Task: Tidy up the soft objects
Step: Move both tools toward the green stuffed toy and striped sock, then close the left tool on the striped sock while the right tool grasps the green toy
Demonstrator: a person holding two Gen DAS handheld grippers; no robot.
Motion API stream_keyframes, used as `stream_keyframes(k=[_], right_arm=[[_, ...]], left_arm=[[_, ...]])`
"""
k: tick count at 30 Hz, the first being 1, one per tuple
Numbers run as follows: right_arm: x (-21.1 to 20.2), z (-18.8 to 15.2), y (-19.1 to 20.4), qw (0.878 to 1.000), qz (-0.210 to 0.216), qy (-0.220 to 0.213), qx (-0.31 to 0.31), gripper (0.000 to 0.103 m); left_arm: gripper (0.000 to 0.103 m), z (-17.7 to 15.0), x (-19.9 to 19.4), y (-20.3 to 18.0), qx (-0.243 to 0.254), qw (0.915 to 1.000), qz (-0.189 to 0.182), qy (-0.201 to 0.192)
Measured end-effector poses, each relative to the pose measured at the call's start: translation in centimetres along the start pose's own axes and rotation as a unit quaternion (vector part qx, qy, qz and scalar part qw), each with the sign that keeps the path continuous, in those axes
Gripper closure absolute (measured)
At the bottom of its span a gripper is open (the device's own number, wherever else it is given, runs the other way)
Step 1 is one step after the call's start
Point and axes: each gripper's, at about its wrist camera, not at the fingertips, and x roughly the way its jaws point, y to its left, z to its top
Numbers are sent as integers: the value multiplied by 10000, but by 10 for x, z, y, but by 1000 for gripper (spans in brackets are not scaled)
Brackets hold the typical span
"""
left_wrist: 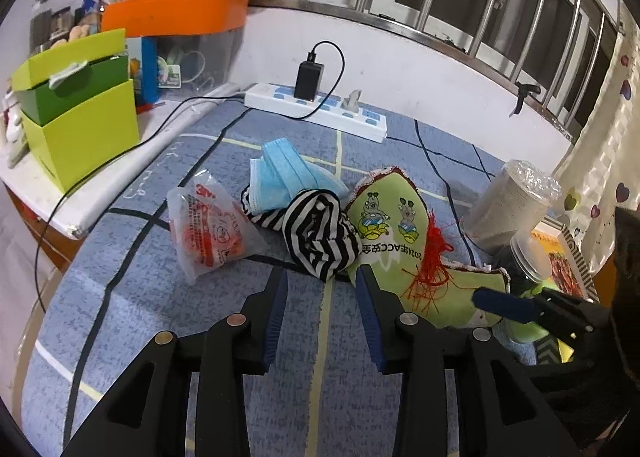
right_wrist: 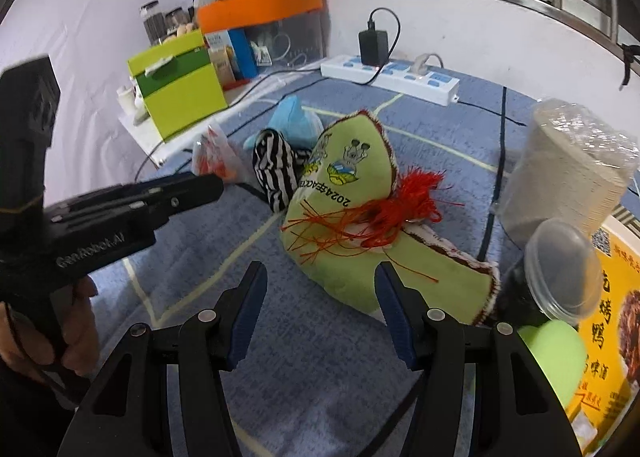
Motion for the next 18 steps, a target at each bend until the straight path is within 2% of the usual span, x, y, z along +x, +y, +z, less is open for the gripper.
stream_keyframes(k=[8,10,12,14,18], right_arm=[[29,1,-1,9989,-332,289,-147,47],[33,1,1,9981,-480,318,-233,69],[34,1,-1,9979,-532,304,-228,83],[32,2,-3,9979,-549,264,-240,89],[25,0,-4,9983,-495,202,-210,91]], left_arm=[[67,10,21,4,-123,9998,-138,22],[67,12,28,4,-158,9997,-159,53],[66,15,35,4,-174,9997,-177,73],[65,18,43,3,-180,9997,-161,105],[63,21,58,2,-220,9995,-140,183]])
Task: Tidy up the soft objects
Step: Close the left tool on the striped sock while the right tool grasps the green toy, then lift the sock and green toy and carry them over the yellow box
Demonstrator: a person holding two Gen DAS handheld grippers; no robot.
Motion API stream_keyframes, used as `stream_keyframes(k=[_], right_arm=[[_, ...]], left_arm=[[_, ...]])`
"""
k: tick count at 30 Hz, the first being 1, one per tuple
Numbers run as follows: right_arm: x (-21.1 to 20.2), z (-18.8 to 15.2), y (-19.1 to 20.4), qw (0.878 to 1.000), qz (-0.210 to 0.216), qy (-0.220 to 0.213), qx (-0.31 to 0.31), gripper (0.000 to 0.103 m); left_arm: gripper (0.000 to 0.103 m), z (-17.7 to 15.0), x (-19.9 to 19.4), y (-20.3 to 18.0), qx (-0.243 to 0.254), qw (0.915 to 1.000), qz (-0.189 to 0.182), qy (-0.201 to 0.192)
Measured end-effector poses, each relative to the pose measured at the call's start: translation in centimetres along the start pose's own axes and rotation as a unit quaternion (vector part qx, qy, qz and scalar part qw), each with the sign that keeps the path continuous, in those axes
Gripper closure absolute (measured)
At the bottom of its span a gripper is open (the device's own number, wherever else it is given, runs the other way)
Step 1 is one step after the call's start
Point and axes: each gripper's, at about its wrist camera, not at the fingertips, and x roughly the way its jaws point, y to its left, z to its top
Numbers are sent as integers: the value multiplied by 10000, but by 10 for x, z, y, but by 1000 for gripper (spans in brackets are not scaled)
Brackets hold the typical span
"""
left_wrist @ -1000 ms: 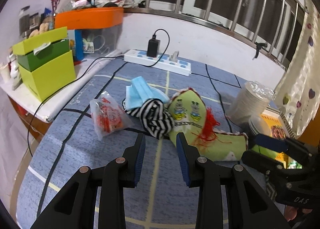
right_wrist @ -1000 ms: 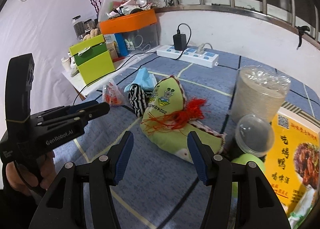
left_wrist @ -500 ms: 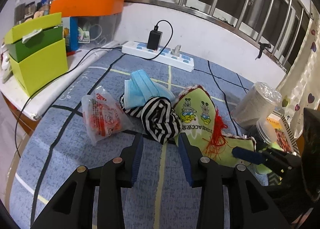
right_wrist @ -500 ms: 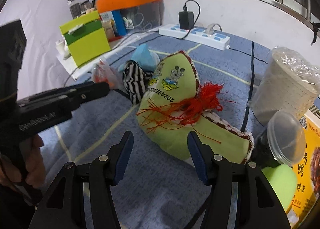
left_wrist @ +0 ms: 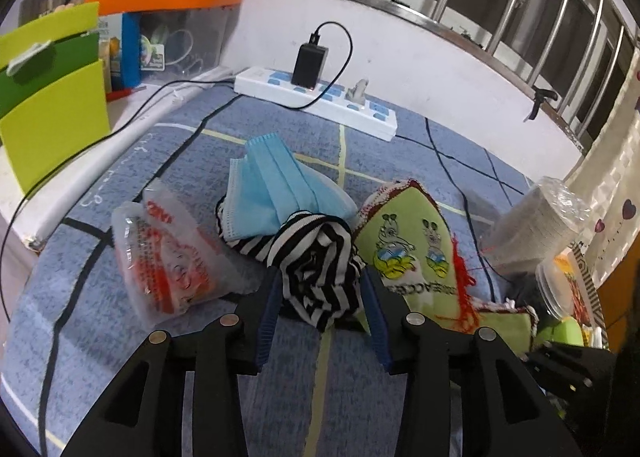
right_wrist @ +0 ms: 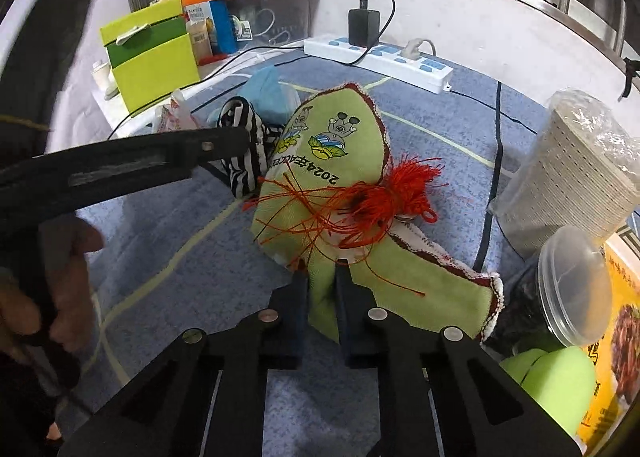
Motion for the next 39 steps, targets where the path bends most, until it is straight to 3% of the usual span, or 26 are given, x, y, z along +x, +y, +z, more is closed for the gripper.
stream_keyframes(k=[6,8,9,12,29,39], right_arm=[[-9,-1,-3,9999,114,-82,84,91],[-13,-1,-2,9998,148,-119,80,92],[-16,-2,-2,9997,171,-142,81,92],[-23,-1,-1,9994,241,-211,90,93],[-107,0,0,9889,673,-1301,238,93],[-147,-19,-10,9846,649,-1578,368,93]], left_arm=[[64,4,18,2,-124,9998,-41,118],[74,4,19,5,-194,9997,-77,129],[85,3,18,5,-204,9997,-92,100],[94,2,9,6,-211,9997,-77,26],[96,-11,-92,-17,-6,9970,-139,-765],[96,-26,-122,-54,363,9955,-294,-825]])
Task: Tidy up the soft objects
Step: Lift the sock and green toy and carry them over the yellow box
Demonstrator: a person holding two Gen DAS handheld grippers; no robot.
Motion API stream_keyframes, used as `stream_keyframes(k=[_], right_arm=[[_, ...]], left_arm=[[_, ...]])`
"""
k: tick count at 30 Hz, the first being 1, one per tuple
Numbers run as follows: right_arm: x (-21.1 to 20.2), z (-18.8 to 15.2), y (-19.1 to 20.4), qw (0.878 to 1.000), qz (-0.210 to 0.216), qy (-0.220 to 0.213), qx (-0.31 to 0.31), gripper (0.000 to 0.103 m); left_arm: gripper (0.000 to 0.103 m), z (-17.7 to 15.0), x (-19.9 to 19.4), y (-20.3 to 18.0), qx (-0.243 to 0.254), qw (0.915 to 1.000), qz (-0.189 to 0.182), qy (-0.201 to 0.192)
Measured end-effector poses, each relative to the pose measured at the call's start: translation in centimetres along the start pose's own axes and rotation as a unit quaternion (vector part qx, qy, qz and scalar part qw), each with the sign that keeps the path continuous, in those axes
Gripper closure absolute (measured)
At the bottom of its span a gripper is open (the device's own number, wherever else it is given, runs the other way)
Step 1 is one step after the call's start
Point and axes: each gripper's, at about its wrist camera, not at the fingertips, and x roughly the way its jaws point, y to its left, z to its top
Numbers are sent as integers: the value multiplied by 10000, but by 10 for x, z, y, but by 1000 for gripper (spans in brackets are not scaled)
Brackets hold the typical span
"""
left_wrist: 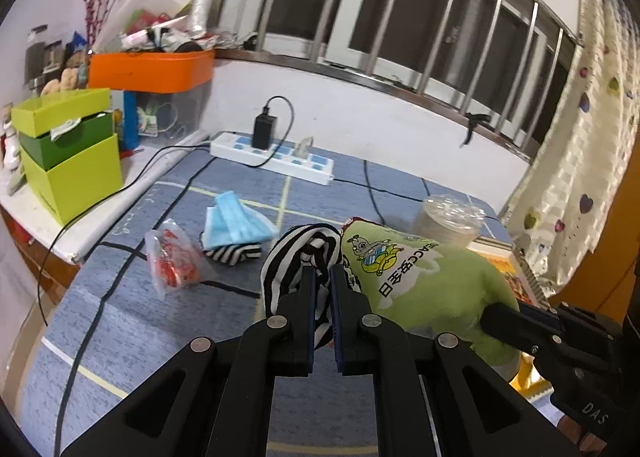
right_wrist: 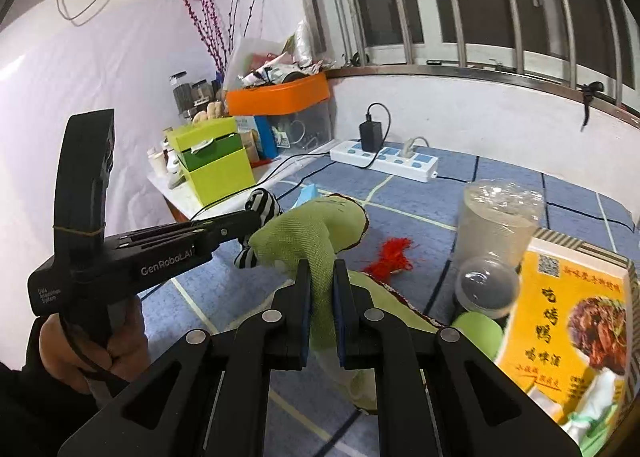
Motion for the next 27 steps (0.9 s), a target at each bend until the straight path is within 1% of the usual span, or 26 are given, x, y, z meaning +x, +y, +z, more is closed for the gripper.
stream_keyframes(k=[9,17,27], right_arm=[[-36,-10,-15,9994,-131,-222,232,93],[-63,-18,-29,9982,-286,-382,376,93],[-92,-24,-58,9932,-676,-614,718,93]], left_arm=[[96,-5,-19,-35,291,9994,-172,-58],[96,-8,-26,-59,457,9984,-331,-84],[96,-9,-27,-90,700,9958,-587,-68]])
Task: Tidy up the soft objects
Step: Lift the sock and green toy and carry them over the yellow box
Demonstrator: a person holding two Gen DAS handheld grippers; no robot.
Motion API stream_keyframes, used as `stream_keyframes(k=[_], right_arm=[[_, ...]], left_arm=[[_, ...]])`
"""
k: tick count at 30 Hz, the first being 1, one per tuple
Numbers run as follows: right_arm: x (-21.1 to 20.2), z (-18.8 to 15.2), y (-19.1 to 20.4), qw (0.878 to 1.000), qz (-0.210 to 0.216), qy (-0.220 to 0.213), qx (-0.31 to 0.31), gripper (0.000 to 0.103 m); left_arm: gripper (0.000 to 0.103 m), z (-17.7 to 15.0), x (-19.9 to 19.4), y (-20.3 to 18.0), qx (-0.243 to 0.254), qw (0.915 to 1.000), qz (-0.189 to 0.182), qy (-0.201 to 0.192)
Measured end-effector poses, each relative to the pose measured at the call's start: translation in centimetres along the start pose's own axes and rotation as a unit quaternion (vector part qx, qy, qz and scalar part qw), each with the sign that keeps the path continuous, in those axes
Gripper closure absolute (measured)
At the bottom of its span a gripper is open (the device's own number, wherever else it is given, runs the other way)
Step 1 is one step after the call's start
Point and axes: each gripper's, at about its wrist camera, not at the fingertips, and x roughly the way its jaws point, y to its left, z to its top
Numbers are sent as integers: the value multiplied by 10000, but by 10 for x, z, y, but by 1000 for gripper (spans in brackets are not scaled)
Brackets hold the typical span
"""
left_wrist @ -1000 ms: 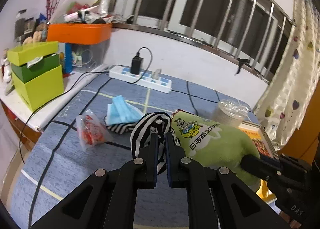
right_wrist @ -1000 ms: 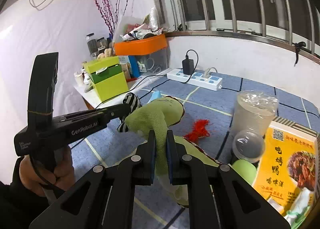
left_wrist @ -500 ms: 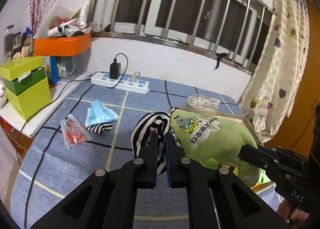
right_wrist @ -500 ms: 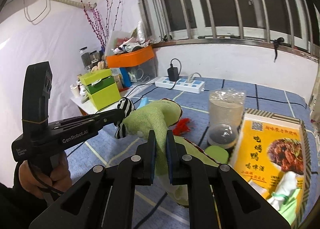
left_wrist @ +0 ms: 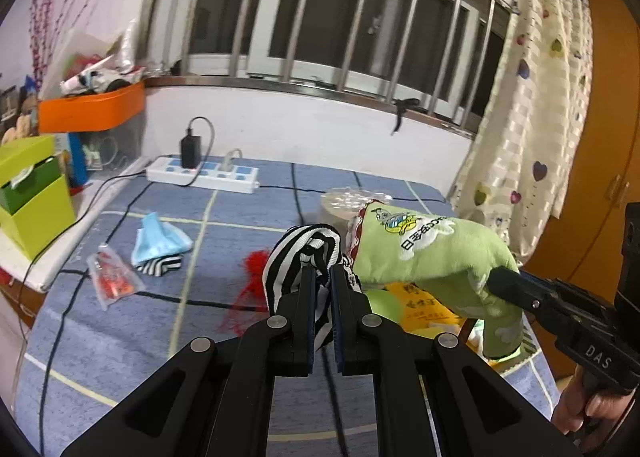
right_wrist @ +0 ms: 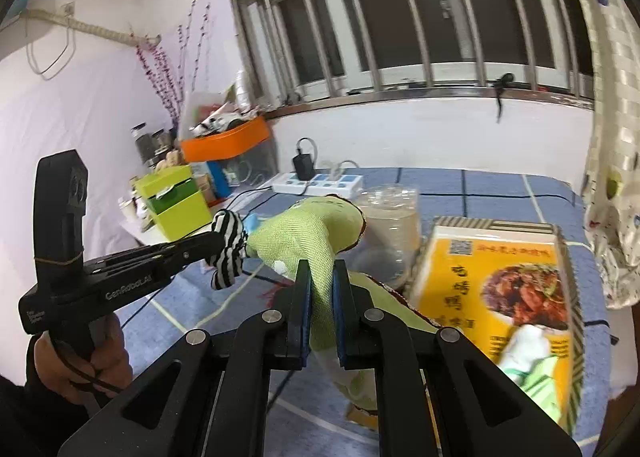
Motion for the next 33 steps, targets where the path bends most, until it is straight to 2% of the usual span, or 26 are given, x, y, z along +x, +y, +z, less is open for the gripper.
stream_keyframes(k=[19,33], right_arm=[[-43,-10,-69,9939,-881,-214,624,93],[-36,-19,-102,9891,-1181,-26,878,93]], left_arm=[[96,1,40,-86,605,9938,-893,263],[96,-6,78,-117,781,9886,-1143,589]])
